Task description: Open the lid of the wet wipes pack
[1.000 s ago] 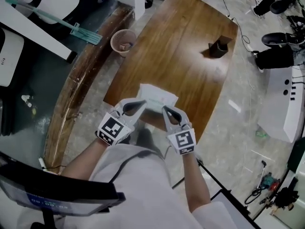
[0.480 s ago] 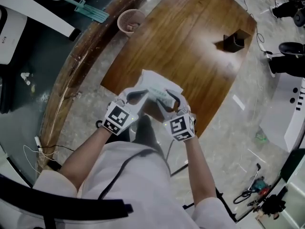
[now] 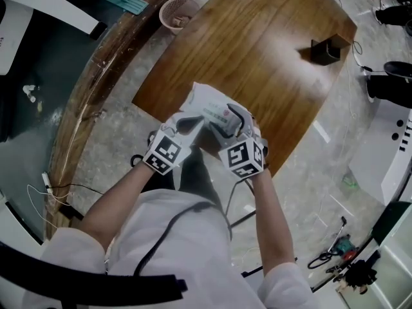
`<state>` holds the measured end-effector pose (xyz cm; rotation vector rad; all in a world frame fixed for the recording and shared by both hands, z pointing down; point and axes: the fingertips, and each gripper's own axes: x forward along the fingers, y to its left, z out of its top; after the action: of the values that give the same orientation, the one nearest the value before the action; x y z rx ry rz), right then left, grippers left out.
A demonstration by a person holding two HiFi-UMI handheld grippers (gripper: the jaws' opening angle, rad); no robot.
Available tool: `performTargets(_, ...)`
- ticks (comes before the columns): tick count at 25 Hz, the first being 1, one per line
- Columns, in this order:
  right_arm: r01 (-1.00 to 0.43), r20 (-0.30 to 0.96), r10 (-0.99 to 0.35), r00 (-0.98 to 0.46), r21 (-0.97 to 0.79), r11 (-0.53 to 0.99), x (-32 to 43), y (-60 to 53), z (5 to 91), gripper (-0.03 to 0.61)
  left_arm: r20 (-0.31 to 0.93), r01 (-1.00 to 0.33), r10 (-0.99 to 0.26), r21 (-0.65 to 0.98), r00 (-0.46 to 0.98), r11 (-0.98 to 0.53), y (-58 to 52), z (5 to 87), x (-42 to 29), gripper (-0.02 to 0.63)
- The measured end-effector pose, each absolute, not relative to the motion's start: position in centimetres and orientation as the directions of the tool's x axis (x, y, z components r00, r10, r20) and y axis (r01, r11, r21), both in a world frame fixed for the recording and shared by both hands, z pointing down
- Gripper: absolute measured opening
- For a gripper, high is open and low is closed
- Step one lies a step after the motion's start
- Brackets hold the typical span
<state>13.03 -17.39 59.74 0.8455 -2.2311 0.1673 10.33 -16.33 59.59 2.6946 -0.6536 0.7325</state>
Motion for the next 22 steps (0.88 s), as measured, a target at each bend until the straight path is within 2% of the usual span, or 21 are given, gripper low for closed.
performTargets(10, -0.595, 0.703, -0.489, -0.516, 0.117, 0.796, 12.9, -17.4, 60.9, 0.285, 0.553, -0.481, -0.320, 0.171, 0.769, -0.860, -16.0, 61.4, 11.1, 0.005)
performTargets(22, -0.598, 0.732, -0.386, -0.561, -0.036, 0.801, 13.2, -17.7, 61.5, 0.288, 0.553, -0.437, -0.278, 0.177, 0.785, -0.882, -15.9, 61.9, 11.1, 0.005)
